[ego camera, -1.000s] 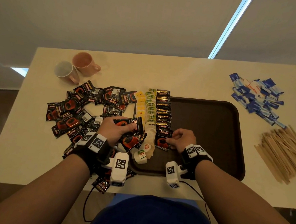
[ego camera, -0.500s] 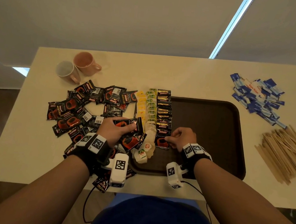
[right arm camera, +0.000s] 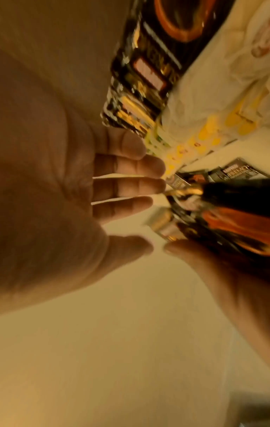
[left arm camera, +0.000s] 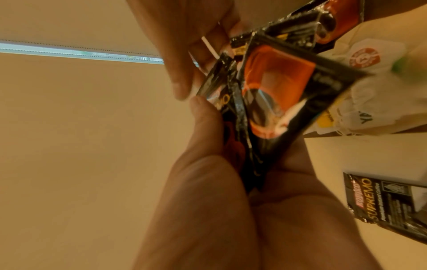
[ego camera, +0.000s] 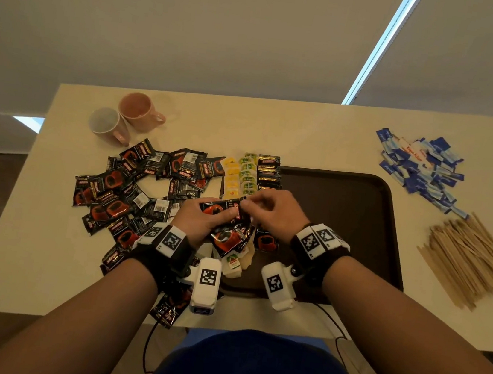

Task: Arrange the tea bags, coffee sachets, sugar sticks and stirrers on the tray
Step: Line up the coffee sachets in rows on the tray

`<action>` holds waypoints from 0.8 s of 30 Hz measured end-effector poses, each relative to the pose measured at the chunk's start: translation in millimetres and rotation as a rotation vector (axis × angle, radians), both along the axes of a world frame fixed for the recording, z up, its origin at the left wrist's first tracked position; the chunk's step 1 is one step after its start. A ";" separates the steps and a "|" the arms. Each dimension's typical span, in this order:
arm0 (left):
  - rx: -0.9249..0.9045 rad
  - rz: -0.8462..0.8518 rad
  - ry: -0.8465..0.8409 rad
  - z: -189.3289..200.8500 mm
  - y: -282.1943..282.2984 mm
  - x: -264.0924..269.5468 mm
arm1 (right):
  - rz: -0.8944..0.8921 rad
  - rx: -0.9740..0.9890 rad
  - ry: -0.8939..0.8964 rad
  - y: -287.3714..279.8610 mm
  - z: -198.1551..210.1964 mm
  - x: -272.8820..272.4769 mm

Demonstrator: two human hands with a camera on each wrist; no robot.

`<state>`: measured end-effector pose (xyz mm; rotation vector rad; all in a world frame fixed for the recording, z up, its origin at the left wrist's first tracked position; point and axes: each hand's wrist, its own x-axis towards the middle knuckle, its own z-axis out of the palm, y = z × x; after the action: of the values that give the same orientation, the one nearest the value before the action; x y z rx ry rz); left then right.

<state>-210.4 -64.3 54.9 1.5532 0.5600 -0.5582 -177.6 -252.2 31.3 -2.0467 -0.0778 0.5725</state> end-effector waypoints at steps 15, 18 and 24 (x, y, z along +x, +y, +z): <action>-0.014 -0.088 0.026 -10.3 4.1 0.9 | -0.550 0.412 0.294 -6.6 -1.2 1.3; 0.013 -0.064 0.038 -13.0 8.5 2.0 | -0.566 0.380 0.288 -26.3 -3.3 1.0; 0.051 -0.058 0.030 -13.3 8.5 5.4 | -0.161 -0.126 0.172 -53.2 -31.3 -15.0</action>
<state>-205.1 -55.8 41.6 1.6157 0.5575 -0.6162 -192.5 -305.4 0.0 -2.0923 0.2286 0.6636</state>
